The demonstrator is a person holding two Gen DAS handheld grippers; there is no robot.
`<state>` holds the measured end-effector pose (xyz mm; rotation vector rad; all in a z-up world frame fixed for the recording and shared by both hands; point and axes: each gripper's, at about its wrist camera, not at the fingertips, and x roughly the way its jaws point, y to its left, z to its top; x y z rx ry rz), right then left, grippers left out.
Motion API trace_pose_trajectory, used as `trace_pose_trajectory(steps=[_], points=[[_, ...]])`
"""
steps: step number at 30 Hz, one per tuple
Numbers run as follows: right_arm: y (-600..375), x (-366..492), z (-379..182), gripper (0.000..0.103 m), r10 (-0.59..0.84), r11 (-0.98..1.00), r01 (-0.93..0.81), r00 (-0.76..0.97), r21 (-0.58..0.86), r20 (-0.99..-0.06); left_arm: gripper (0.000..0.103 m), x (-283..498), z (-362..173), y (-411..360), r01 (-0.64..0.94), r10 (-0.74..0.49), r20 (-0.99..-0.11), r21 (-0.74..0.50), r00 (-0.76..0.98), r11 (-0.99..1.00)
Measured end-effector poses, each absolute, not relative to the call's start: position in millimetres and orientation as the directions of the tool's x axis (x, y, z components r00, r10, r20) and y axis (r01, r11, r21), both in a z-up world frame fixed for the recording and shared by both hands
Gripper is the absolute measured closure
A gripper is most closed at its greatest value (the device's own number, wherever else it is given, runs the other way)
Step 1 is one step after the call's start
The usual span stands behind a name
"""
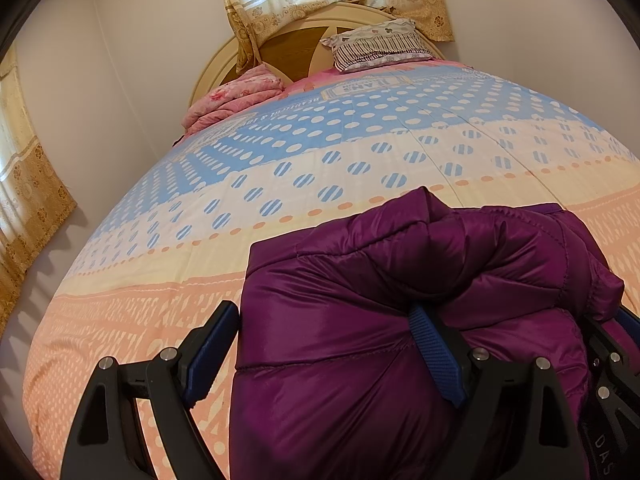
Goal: Fold large clothes
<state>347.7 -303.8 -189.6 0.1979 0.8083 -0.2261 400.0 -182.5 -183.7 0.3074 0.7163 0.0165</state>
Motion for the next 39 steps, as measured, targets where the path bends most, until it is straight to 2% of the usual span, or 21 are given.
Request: trace_pose_trajectory(steps=[27,29,30,31,32,35,39], points=[[-299.8,348.1,-191.3,0.062,-0.146,0.959,0.277,0.661,0.058,-0.736,0.015,400.3,-182.5,-178.2,0.117,0.088,-0.676,0.252,0.732,0.961],[-300.1,345.3,-187.2,0.061,-0.135,0.963,0.263,0.666,0.061,-0.734,0.015,395.0,-175.4,-166.9,0.158,0.042,-0.712,0.213,0.701,0.964],[-300.3,339.3,-182.2,0.054,-0.14,0.966,0.253,0.677,0.05,-0.722,0.016,386.7,-168.3,-154.3,0.156,0.013,-0.721,0.168,0.692,0.973],[-302.7,329.6,-176.3,0.038,-0.158,0.963,0.265,0.693,0.044,-0.703,0.016,375.6,-161.3,-139.8,0.161,-0.029,-0.723,0.114,0.69,0.98],[-307.3,316.4,-169.4,0.032,-0.161,0.958,0.278,0.724,0.07,-0.671,0.016,368.4,-158.3,-131.5,0.169,-0.054,-0.722,0.089,0.69,0.982],[-319.5,291.0,-163.2,0.03,-0.194,0.948,0.31,0.736,0.069,-0.649,0.015,339.1,-155.3,-96.1,0.179,-0.111,-0.711,0.02,0.695,0.984],[-329.2,280.1,-180.3,0.03,-0.109,0.948,0.283,0.716,0.145,-0.689,0.015,320.9,-178.0,-69.2,0.197,-0.266,-0.738,-0.183,0.62,0.963]])
